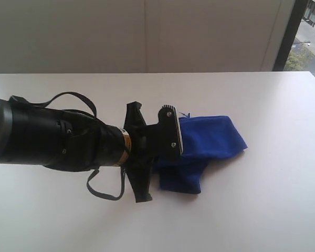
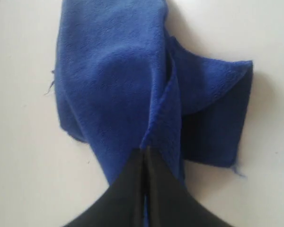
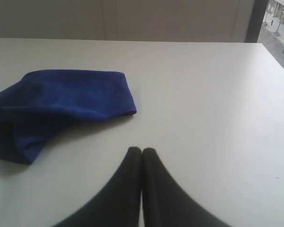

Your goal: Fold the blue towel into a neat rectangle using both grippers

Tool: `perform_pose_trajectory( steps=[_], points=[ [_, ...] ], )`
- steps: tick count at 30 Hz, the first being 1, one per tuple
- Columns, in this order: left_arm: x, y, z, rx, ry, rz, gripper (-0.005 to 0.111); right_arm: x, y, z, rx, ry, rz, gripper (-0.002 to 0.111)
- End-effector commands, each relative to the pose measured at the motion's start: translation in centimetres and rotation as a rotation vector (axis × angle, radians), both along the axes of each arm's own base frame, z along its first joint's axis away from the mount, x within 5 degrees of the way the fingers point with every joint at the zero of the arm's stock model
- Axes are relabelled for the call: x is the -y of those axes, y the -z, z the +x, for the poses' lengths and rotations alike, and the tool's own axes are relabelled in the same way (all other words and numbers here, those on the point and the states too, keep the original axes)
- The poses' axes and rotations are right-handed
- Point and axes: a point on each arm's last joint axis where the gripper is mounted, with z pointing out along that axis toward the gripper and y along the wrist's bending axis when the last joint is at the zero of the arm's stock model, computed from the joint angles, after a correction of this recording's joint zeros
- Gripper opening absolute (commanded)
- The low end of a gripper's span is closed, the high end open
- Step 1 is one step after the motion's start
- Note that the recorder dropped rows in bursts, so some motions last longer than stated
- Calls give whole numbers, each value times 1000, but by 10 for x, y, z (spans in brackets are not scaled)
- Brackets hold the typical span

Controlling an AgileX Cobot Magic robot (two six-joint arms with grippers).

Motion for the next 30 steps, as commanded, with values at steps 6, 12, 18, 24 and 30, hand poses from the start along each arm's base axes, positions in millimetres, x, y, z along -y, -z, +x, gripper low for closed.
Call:
perform_pose_trajectory(
  steps=[6,12,18,24,30],
  points=[
    [-23,-8,8,68,-183,144,0,0,0,0,10,-2,-5,0],
    [-17,13,9,19,-162,163,0,0,0,0,10,-2,-5,0],
    [-13,33,11,10,-115,216,0,0,0,0,10,-2,-5,0],
    [-15,37,12,14,-125,241,7,0,0,0,10,-2,-5,0],
    [-15,37,12,14,-126,243,43,0,0,0,10,-2,-5,0]
  ],
)
